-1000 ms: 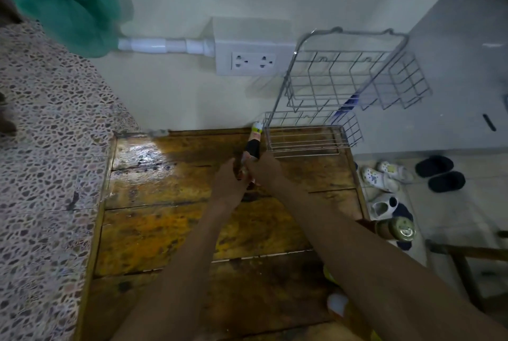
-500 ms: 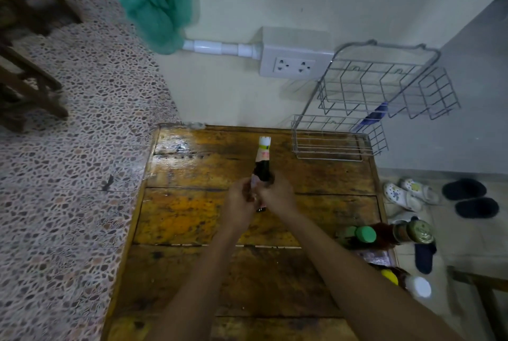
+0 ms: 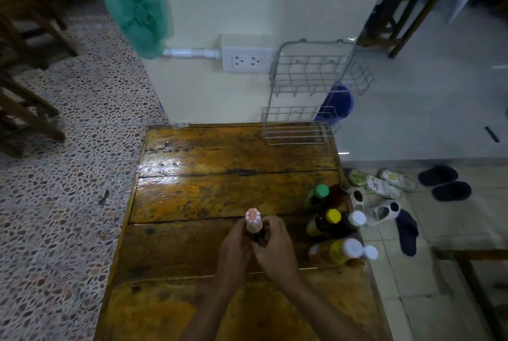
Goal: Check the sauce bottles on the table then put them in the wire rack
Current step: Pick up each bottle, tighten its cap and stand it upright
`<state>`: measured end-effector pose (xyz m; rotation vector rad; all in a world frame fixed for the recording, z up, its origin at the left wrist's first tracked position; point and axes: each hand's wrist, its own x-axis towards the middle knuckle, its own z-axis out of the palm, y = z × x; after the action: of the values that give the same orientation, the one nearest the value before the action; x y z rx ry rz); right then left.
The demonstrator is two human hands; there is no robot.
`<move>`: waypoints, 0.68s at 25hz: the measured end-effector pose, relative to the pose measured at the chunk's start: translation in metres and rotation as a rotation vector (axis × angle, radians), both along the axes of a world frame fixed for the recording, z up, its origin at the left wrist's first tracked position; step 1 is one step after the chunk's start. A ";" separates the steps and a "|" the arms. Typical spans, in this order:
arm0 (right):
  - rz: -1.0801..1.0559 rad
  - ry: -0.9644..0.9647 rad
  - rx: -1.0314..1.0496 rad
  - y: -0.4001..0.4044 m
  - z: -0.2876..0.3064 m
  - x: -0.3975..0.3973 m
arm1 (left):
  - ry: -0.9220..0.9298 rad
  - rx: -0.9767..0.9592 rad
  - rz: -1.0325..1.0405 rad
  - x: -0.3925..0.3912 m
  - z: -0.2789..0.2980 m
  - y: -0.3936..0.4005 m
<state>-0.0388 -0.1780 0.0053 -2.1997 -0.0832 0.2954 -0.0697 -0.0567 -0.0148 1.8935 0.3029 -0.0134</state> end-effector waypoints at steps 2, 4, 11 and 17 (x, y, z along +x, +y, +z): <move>-0.021 -0.014 0.001 -0.025 -0.002 -0.024 | 0.002 -0.006 -0.043 -0.017 -0.001 -0.022; -0.011 -0.034 0.017 -0.045 -0.005 -0.043 | 0.003 0.017 -0.079 -0.034 0.000 -0.038; 0.061 -0.067 0.118 -0.078 -0.021 -0.069 | 0.037 0.082 -0.080 -0.063 -0.010 -0.061; 0.131 -0.093 0.075 -0.082 -0.024 -0.070 | 0.076 0.134 -0.202 -0.051 -0.019 -0.057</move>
<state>-0.1092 -0.2604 -0.0188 -2.1373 -0.2865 0.2582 -0.1206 -0.1139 -0.0342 2.0537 0.1656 -0.2058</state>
